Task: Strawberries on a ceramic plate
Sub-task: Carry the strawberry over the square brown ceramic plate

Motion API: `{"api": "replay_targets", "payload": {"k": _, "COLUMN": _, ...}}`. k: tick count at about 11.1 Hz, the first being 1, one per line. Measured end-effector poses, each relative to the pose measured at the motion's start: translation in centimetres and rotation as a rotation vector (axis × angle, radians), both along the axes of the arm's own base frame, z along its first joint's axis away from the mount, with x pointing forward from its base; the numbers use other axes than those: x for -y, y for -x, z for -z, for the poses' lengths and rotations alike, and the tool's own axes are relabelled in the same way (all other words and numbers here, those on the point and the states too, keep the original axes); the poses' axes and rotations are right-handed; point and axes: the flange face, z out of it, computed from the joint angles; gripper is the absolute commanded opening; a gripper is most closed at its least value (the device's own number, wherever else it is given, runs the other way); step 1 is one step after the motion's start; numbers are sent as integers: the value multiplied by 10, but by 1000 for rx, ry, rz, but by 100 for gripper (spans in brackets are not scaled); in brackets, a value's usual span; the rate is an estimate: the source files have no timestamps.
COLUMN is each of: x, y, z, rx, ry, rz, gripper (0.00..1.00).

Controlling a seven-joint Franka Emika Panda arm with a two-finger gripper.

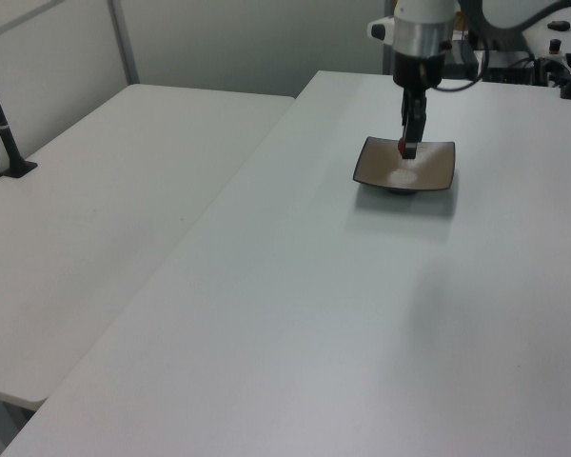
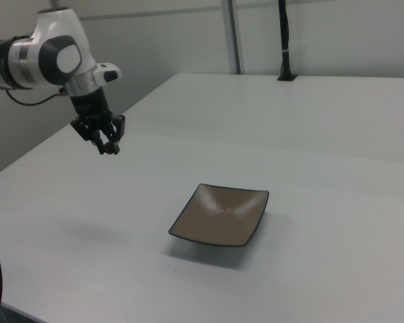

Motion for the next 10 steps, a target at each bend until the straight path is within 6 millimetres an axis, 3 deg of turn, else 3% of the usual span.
{"api": "replay_targets", "payload": {"k": 4, "x": 79, "y": -20, "z": -16, "rx": -1, "ry": -31, "rz": 1, "gripper": 0}}
{"api": "replay_targets", "payload": {"k": 10, "x": 193, "y": -33, "z": -5, "rx": -14, "ry": -13, "rz": -16, "gripper": 0}}
